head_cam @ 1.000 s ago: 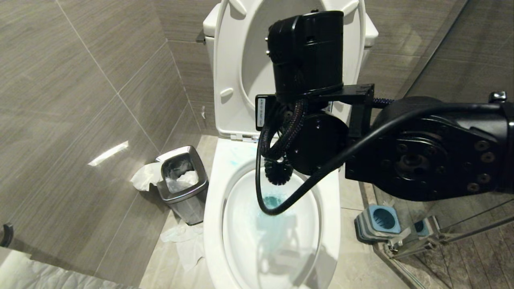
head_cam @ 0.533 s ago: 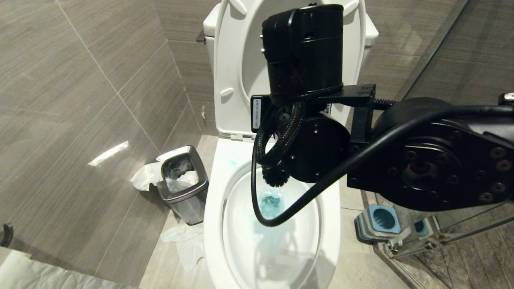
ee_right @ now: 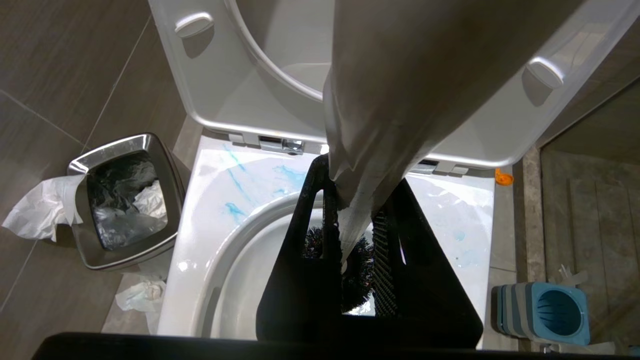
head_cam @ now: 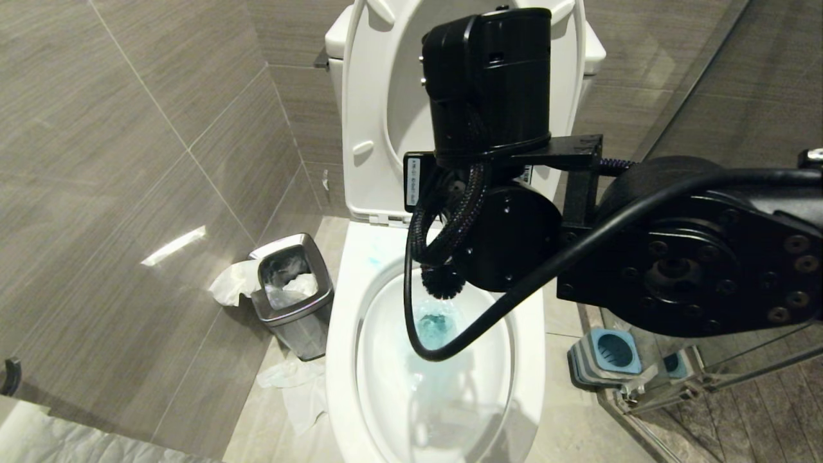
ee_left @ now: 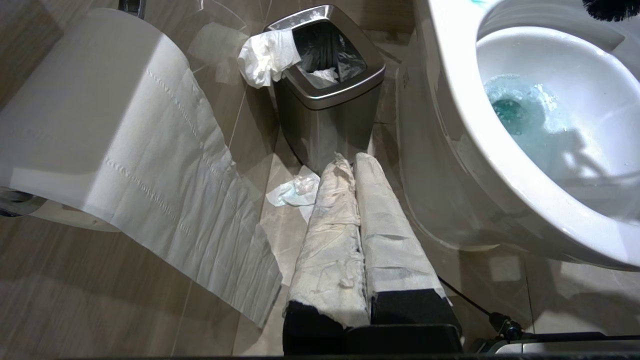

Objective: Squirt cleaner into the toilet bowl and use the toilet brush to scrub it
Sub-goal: Scrub the toilet bowl

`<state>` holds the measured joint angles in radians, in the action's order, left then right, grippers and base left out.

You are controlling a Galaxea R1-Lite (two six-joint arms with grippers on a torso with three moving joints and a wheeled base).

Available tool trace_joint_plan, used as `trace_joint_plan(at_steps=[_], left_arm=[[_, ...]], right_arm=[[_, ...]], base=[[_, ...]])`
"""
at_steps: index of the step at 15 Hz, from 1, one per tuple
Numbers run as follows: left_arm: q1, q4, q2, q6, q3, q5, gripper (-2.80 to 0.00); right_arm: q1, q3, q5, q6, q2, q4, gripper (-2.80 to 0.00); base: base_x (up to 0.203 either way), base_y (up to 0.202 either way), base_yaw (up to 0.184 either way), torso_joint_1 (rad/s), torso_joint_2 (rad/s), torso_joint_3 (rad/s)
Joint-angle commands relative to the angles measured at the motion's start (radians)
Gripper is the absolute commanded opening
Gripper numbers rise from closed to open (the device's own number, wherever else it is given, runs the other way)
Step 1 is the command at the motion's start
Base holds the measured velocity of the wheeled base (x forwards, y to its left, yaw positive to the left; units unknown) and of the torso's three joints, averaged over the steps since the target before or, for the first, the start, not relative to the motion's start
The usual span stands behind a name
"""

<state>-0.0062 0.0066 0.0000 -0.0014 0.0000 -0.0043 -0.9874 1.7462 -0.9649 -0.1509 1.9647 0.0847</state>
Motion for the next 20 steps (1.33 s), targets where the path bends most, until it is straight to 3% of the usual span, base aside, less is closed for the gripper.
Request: trace_joint_plan(at_steps=[1,20], left_arm=[[0.000,0.001,0.002,0.000,0.002,0.000,-2.80],[0.000,0.000,0.002,0.000,0.002,0.000,-2.80]], right_arm=[[0.000,-0.002,-0.008,-0.001,-0.001,0.000,-2.80],[-0.054,-0.052,-0.007,0.003,-0.001,0.000,-2.80]], base=[[0.000,0.000,0.000,0.000,0.00,0.000],[0.000,0.000,0.000,0.000,0.00,0.000]])
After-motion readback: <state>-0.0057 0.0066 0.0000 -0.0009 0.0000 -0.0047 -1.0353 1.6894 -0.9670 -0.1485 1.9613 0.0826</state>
